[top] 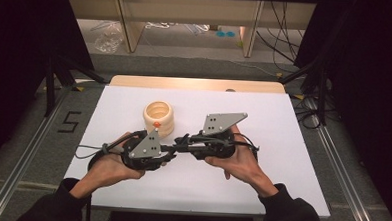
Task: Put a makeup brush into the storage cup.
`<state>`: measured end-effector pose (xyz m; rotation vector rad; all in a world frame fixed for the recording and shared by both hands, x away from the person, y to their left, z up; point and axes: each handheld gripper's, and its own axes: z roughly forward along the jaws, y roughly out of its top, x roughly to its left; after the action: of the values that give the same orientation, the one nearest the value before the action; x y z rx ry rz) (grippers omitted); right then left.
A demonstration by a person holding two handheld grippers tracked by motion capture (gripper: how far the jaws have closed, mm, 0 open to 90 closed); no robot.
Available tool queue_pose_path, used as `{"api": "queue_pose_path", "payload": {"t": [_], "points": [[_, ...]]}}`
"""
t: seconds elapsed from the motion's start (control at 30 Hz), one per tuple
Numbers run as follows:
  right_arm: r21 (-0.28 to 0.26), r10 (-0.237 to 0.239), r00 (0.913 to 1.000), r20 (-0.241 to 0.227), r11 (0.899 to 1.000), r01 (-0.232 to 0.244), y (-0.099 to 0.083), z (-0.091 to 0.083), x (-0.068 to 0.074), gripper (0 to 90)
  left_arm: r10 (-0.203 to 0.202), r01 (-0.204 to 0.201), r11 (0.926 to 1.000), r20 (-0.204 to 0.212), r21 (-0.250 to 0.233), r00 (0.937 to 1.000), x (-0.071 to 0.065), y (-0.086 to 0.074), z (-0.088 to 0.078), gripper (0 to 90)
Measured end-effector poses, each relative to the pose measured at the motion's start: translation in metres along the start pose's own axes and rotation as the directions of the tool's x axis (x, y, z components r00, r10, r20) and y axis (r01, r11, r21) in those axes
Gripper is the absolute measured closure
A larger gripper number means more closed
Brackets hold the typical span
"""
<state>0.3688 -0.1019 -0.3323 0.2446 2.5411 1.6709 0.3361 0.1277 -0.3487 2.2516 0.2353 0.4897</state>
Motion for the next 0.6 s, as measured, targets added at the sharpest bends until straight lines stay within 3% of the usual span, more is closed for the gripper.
{"api": "queue_pose_path", "payload": {"t": [0.23, 0.6], "points": [[-0.011, -0.002, 1.0, -0.001, 1.0, 0.002, 0.0013, 0.0002, 0.0005, 79.7, -0.01, 0.01, 0.9996, 0.008, -0.027, 0.9999, -0.0016, 0.0011, 0.0019, 74.4], [-0.017, 0.002, 1.0, 0.0, 1.0, -0.002, 0.0006, 0.0014, 0.0003, 79.5, -0.053, 0.053, 0.9986, -0.018, -0.011, 0.9984, -0.0002, 0.0009, -0.0004, 78.2]]}}
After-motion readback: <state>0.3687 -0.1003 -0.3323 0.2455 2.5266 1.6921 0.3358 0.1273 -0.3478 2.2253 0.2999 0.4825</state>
